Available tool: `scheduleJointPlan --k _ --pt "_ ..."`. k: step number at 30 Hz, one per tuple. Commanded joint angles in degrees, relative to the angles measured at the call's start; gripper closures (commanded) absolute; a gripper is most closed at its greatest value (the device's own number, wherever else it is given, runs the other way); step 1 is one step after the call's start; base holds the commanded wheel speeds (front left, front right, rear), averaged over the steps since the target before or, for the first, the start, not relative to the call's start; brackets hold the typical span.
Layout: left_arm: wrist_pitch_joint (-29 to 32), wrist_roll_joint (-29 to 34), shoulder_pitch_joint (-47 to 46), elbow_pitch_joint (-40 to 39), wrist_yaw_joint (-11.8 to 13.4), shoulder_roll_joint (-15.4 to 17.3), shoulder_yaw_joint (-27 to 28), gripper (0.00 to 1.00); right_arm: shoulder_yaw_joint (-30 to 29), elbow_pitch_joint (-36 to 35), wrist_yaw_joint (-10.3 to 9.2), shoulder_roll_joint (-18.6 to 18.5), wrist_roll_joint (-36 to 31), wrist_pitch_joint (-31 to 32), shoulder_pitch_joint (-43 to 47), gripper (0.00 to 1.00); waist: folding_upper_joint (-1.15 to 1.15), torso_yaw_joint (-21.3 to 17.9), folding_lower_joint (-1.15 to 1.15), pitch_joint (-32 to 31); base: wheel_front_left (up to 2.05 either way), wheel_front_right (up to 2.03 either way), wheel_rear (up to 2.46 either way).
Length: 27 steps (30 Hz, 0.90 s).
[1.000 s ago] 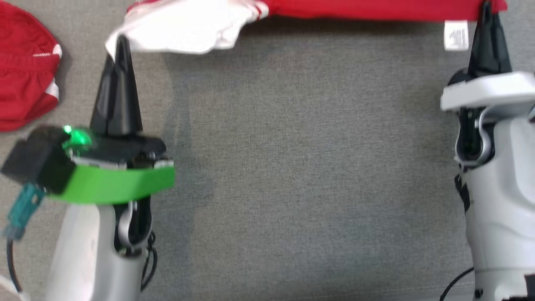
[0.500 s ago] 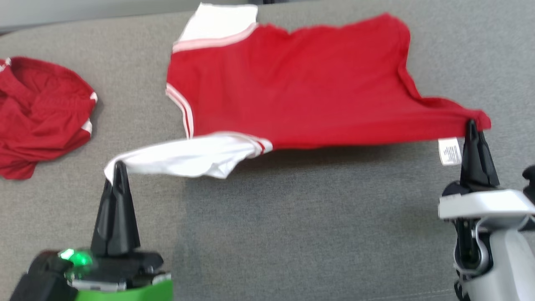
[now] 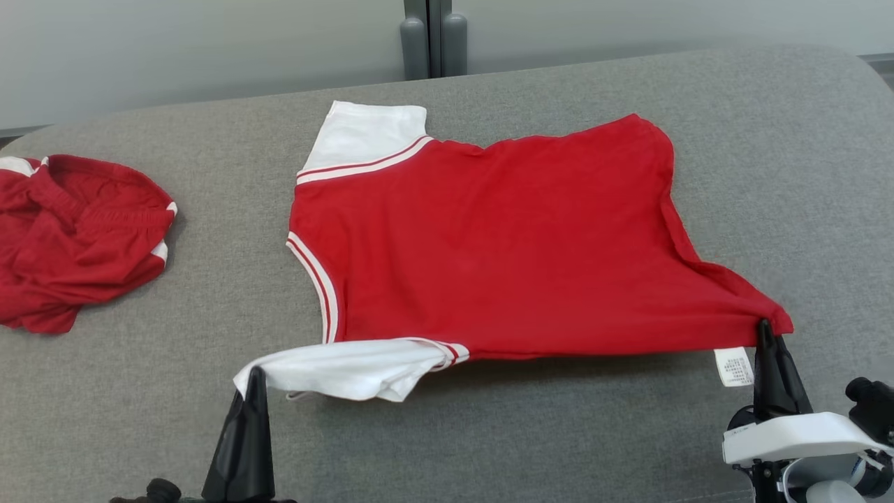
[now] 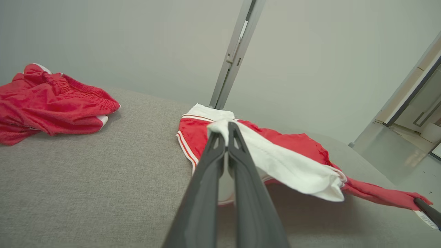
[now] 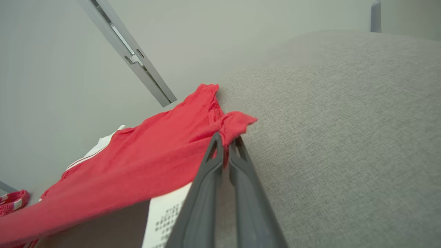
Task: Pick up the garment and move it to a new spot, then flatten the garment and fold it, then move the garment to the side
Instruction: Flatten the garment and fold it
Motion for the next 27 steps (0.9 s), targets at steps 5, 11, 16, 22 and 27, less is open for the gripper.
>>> scheduleJointPlan --k 5,11,16,22,27 --pt "0.6 -0.9 -3.6 6.2 -0.9 0.1 -1.1 1.00 0.3 5.8 -0.10 -0.2 0.3 -0.2 -3.2 1.00 0.00 0.2 0.00 1.1 0.00 0.00 0.00" --pt "0.4 -0.8 -7.9 11.0 -1.5 0.6 -1.4 1.00 0.5 8.3 -0.10 -0.2 0.5 -0.2 -5.6 1.00 0.00 0.4 0.00 2.4 0.00 0.00 0.00" --pt "0.1 0.6 -14.8 14.9 -2.1 1.3 -1.9 1.00 -0.1 9.2 -0.10 -0.2 -0.2 -0.2 -8.7 1.00 0.00 0.4 0.00 4.0 0.00 0.00 0.00" --pt "0.4 1.7 -25.9 23.1 -2.9 2.7 -2.3 1.00 -0.3 11.6 -0.10 -0.2 -1.6 -0.2 -14.5 1.00 0.00 -0.3 0.00 6.7 0.00 0.00 0.00" --pt "-0.5 2.4 -34.0 31.0 -3.1 3.0 -2.6 1.00 -0.3 14.4 -0.10 -0.2 -2.6 -0.2 -19.0 1.00 0.00 -0.7 0.00 8.9 0.00 0.00 0.00"
